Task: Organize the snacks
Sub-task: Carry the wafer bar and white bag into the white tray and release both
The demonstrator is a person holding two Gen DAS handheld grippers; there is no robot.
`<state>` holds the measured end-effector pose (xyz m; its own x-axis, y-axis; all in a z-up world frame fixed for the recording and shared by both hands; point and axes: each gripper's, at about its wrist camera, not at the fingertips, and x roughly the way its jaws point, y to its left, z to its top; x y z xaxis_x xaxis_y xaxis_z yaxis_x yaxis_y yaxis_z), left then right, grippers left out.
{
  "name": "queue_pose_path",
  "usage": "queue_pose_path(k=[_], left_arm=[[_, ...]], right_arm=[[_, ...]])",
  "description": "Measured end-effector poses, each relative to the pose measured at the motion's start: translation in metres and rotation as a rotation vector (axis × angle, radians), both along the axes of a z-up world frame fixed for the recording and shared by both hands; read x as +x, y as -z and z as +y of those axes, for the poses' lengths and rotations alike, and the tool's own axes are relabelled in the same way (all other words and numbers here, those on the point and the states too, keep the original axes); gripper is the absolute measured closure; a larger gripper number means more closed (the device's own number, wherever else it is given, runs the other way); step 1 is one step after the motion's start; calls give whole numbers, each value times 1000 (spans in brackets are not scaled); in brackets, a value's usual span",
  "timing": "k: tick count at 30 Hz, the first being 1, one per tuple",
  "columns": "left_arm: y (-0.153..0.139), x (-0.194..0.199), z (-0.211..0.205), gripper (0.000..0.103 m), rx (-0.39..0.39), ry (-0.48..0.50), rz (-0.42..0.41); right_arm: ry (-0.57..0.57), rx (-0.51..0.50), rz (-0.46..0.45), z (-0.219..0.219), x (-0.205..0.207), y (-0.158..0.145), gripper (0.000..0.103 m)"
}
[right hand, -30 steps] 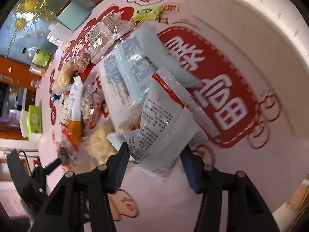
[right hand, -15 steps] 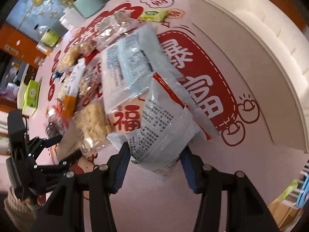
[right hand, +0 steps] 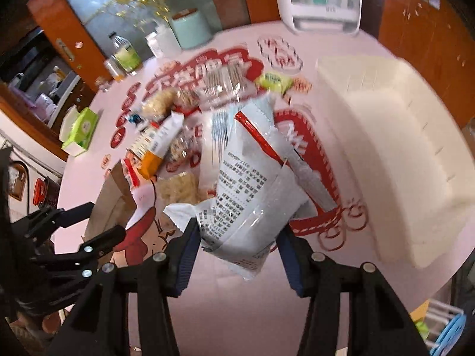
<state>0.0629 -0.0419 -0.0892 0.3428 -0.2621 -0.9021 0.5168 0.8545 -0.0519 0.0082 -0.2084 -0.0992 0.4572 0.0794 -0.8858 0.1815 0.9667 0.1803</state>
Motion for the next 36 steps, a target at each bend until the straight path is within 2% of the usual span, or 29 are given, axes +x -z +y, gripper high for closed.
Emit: queue_pose_path(k=[3,8,12,15,20,22,25,29,30,32,34,36], left_arm=[[-34,-8,-19,42,-52,-1,-54],[-73,-21,-66,41,-117,12,-129],[-90,-27,-117,41,-170,34,-134],[-94,-27,-168,41,-180,50,-144],[-88,-23,-238,41,-187,54,-160],[-80,-16,-265,41,-165,43,-166],[-65,-6,-293,41,-146,38,-147],[-44,-1,-310,39,-101,21,-137],[-39,0,-315,36,-80,18,-131],[-35,-1,-315,12,-65,21,-123],[-39,-4,-310,9,-77,18,-135],[-43,-7,-304,8,-81,10,-159]], right_arm=[[-7,-25,-61,-12,-10,-22,51],[18,-72,-168,-54,-31,-60,51],[67,-117,-215,-98,-49,-78,51],[99,-149,-225,-134,-59,-83,51],[136,-184,-211,-193,-60,-82,50],[149,-198,-193,-212,-55,-79,50],[151,-222,-162,-230,-46,-71,49],[145,-246,-88,-246,-33,-52,48],[143,-244,-70,-249,-31,-45,48],[128,-222,-39,-252,-29,-36,47],[116,-195,-13,-251,-30,-29,47],[108,-189,-10,-247,-32,-27,40]])
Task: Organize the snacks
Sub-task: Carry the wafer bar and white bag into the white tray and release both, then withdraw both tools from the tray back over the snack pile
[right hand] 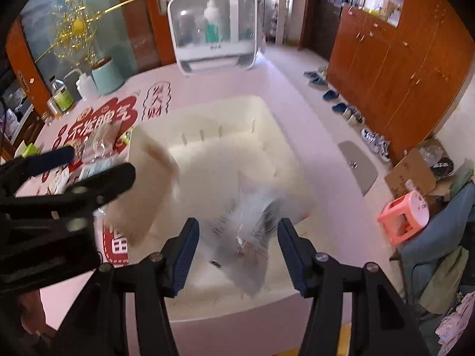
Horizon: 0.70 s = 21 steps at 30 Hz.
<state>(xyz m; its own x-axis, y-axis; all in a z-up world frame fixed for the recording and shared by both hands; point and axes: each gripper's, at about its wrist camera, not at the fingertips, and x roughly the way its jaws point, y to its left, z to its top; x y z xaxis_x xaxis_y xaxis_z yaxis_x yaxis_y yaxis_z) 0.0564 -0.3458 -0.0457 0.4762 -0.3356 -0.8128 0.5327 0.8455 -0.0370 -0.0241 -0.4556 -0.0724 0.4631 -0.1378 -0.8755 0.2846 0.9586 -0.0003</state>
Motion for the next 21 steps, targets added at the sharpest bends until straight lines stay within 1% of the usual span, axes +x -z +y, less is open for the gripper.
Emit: queue_pose_path(k=[1,2,7,15,18,21], left_arm=[[-3,0,3,7,2,-2,-6],[-5,-1,6,7,5,-7,-12],[-16,-10,27,7,-19,-42,-38],[-25,-16,74,7,-68,-109,-57],[-31,-18,95,7,-67,-133,-72],[-35,-20,116,7,-48,-161,-88]], right_arm=[[-5,-9,-6,3,-3,0,30],[-11,-16,-9,6,-4,-1,23],[-32,-4,-18,18,-4,-8,23],[-3,14,-44,35,-7,-20,23],[22,27,-59,41,-8,-26,23],[41,33,-71,49,-7,-30,23]])
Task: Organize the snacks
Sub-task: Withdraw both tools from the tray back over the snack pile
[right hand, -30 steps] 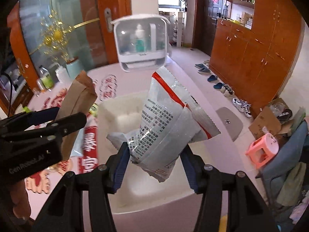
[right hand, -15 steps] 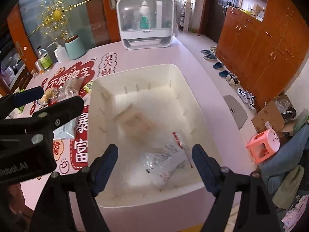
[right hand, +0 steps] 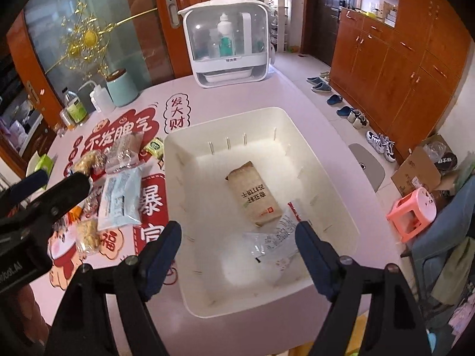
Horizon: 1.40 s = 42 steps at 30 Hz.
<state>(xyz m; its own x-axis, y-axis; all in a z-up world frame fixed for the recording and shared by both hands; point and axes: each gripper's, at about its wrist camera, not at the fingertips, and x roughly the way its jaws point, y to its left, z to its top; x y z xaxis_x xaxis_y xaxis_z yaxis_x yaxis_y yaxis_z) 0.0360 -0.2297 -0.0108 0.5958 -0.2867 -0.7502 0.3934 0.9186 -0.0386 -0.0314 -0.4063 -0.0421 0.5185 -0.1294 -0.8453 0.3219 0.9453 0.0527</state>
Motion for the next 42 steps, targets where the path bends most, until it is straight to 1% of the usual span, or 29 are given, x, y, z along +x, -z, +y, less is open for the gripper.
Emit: queue_pose_path(k=[2,5,9,12,16,20,23,28,32,37,42], left_arm=[[-2,0,16,7,21,-14,-3],[-5,0,40,7,30,-29,-15],[-9,2,75,7,9,-63,-5],[-12,7,106,7,-9,-113,-1],[-14,12,146,7,-8,-159,-17],[-14,16,179,7,-20,-180,-17],[-12,21,205,7,-10,-196,-24],[-8,30,233,7,8,-200,-27],[-3,40,253,7,-19,-183,-4],[0,50,279,7,-62,-165,12],[7,63,300,6,-22,-208,-5]], right_arm=[[9,1,-14,9,2,-4,23],[13,2,-49,25,5,-12,23],[-8,-17,-79,53,11,-21,23],[-39,-15,-96,76,17,-26,23],[-67,-11,-108,106,25,-31,23],[-85,-13,-109,136,32,-33,23],[-92,-19,-111,155,38,-33,23],[-96,-29,-113,183,44,-32,23],[-105,-47,-108,206,50,-32,23],[-98,-83,-110,223,56,-39,23],[-77,-110,-105,232,67,-40,23]])
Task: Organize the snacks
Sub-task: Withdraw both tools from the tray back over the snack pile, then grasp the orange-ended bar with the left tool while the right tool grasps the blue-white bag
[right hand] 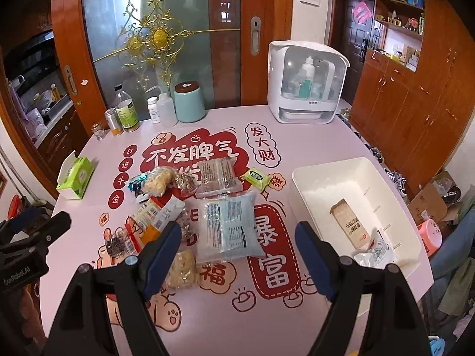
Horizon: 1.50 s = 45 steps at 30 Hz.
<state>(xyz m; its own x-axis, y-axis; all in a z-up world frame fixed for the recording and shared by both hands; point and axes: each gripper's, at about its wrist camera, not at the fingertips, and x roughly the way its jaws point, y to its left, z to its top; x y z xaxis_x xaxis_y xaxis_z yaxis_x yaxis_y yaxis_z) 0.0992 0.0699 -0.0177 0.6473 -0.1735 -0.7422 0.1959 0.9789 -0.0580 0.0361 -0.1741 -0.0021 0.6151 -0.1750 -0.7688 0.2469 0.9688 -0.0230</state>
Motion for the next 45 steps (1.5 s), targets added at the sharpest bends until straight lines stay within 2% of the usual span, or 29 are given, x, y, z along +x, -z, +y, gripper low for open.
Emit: queue_pose_path(k=[8,13,22,27,31,36,42,43,44,45], left_arm=[[24,34,27,6,7,-49,61],[39,49,25,6,21,-47,97],[80,82,-23,6,102,41,136],[123,109,-55,7,126,83,214],[155,124,-70,11,131,103,288],[187,138,-80,25,142,129,370],[203,142,-90,28,138,160,411],[205,142,-93,32,139,167,415],[207,142,-96,35,141,179,422],[209,141,-99,37,144,188,430]], right_arm=[[-10,8,71,-1,22,19,23],[-25,17,123,-9,38,42,23],[-83,76,240,-22,83,100,23],[-111,91,299,-28,109,135,23],[-126,120,343,-33,125,162,23],[-123,159,387,-38,139,190,22],[-127,187,426,-37,148,212,17],[-133,185,436,-35,149,216,15],[-138,187,438,-34,150,218,8],[-141,184,445,-33,151,221,7]])
